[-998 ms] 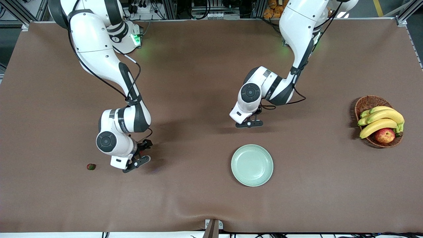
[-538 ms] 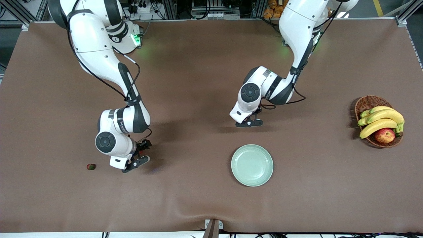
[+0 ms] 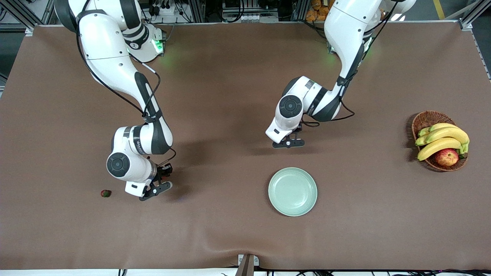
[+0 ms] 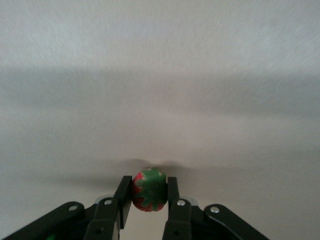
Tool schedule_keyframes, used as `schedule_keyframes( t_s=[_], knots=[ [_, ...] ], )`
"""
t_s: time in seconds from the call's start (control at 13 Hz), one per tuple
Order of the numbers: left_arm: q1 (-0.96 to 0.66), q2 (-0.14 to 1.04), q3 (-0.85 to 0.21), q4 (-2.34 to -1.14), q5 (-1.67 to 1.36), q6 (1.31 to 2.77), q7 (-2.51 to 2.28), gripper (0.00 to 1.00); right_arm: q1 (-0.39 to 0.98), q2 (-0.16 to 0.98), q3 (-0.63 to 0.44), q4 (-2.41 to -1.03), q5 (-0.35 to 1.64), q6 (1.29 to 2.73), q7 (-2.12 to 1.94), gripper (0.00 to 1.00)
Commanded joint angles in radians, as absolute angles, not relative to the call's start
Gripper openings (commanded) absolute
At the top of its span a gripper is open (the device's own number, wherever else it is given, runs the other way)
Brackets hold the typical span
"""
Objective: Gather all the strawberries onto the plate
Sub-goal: 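Place the strawberry on the plate with the left gripper while the right gripper lifts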
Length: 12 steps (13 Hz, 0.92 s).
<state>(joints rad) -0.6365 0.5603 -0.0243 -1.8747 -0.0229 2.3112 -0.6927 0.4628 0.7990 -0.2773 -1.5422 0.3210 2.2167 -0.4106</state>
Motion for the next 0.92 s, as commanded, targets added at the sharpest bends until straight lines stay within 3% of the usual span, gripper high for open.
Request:
schedule_keyframes(
  t_s=[0.0,0.23,0.54,0.84],
  knots=[
    [-0.609,0.523,-0.020,-1.795,-0.006,2.209,-0.698,0.08,0.457,0.746,-0.261,-1.552,0.344,2.214,-0.433,0.03],
    [-0.531,0.537,-0.018,-1.683,0.000,2.192,-0.666,0.08,0.460,0.707,-0.261,-1.531,0.344,2.214,-0.430,0.02],
    [-0.417,0.667,-0.021,-1.478,-0.008,2.210,-0.516,0.10,0.495,0.638,-0.261,-1.531,0.345,2.204,-0.422,0.01],
    [-0.405,0.744,-0.020,-1.443,-0.006,2.388,-0.514,0.13,0.573,0.586,-0.261,-1.558,0.347,2.134,-0.359,0.00]
  ],
)
